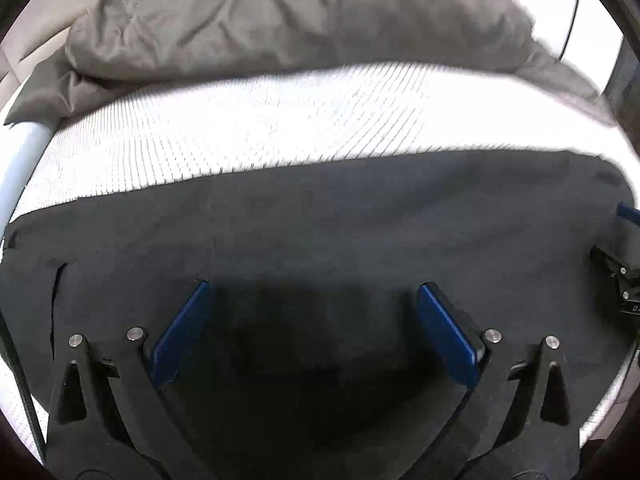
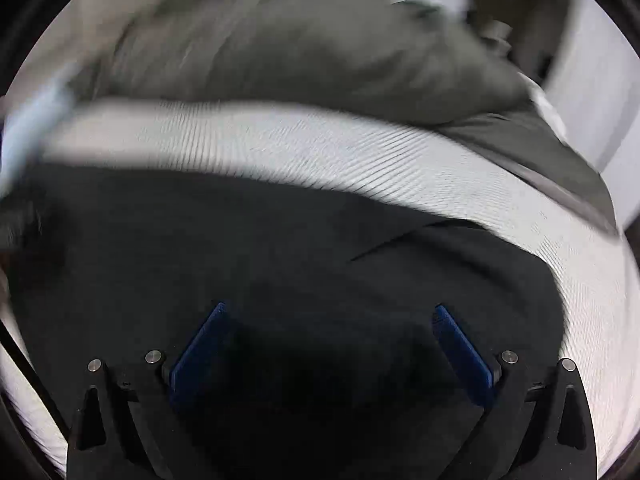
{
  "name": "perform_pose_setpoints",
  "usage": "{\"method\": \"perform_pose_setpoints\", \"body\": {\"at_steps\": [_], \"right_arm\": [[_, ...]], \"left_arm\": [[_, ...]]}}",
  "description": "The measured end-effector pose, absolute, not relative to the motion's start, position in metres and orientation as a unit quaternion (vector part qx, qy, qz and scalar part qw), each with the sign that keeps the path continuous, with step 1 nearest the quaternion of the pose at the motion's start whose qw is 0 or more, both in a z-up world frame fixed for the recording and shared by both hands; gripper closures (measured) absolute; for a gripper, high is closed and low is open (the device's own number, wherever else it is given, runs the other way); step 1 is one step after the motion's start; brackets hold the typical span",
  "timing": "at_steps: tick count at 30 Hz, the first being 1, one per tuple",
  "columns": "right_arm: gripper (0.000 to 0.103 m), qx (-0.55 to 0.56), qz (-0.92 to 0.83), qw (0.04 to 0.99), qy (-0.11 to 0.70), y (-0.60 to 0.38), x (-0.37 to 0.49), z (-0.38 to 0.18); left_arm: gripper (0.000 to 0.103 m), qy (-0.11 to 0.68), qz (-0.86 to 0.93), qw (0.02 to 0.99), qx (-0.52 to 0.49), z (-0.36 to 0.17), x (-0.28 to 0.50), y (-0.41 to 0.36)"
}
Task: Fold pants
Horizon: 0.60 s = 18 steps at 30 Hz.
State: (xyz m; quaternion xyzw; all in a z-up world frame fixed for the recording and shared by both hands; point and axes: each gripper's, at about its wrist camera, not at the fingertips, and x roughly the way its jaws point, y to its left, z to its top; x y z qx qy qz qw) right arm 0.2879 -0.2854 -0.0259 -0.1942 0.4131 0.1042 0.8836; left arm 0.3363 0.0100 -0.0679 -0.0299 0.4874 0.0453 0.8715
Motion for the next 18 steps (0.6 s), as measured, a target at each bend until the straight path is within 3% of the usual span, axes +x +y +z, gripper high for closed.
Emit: {"method": "perform_pose_setpoints", "body": {"at_steps": [2,10,14,18], "right_arm": [[0.003,-0.219,0.082,0.870,0.433,-0.287,0.289,-0.049],[0.011,-0.075,0.061,0.897,0.431,-0.386,0.297,-0.033],[0.009,-0.160,0.035,0.896,0.414,-0.355,0.284,-0.027],[0.009,-0.124,0.077,0.909,0.391,-0.332,0.284,-0.014]], "left_arm": [[0.001,0.499,0.055,0.864,-0.044,-0.078,0.341,0.020],[0.000,0.475,0.136,0.866,-0.081,-0.078,0.325,0.095],[0.001,0.463,0.150,0.868,-0.099,-0.070,0.318,0.102],[0.001,0.445,0.096,0.882,-0.122,-0.054,0.329,0.079]]}}
